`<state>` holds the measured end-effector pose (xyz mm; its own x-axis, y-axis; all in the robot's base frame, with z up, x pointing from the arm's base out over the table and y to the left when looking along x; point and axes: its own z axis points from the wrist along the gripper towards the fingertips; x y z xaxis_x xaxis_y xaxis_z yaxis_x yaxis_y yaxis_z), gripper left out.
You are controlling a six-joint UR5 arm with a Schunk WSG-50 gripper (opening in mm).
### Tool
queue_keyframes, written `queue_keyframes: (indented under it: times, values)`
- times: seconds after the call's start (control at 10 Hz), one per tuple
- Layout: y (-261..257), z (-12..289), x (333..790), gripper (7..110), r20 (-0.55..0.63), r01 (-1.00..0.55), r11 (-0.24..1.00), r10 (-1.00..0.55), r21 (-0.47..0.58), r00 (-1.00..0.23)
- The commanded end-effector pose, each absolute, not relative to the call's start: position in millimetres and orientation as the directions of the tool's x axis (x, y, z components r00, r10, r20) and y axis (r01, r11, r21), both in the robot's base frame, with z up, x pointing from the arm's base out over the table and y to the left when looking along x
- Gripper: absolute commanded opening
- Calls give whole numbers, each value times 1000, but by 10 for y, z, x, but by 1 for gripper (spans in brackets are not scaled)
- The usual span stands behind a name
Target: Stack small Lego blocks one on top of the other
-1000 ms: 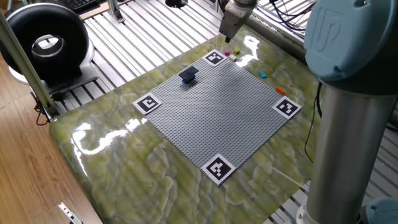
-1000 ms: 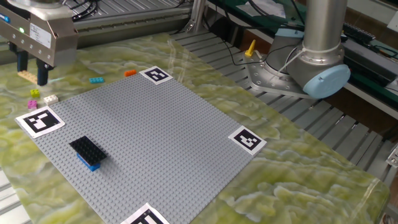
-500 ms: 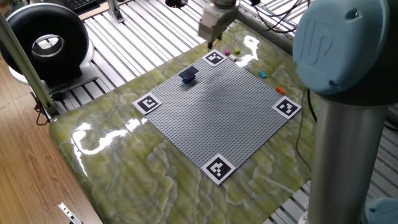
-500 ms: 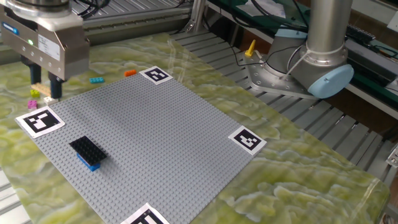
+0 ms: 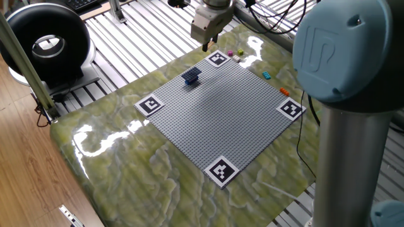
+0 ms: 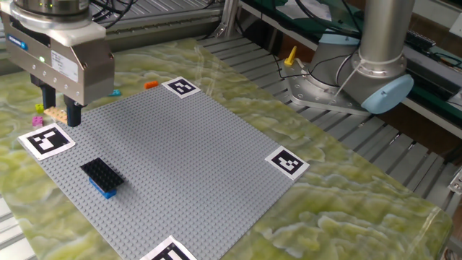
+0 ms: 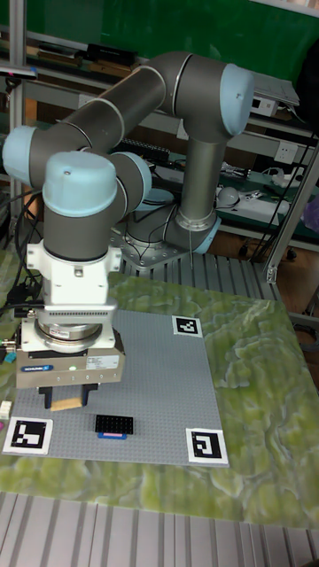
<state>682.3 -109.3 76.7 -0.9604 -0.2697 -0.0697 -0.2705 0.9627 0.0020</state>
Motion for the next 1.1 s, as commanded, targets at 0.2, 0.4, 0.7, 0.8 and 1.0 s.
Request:
queue_keyframes:
  times: [0.2,0.4,0.7,0.8,1.0]
  values:
    - [-1106,782,6698,7,-12,-326,945,-326,-2,-945]
    - [-900,794,6694,7,-22,-248,969,-248,16,-969]
    - [-560,834,6654,7,-9,-152,988,-152,9,-988]
    - [-403,811,6652,7,-4,-114,993,-114,37,-993]
    - [-253,737,6717,7,-25,-58,998,-57,30,-998]
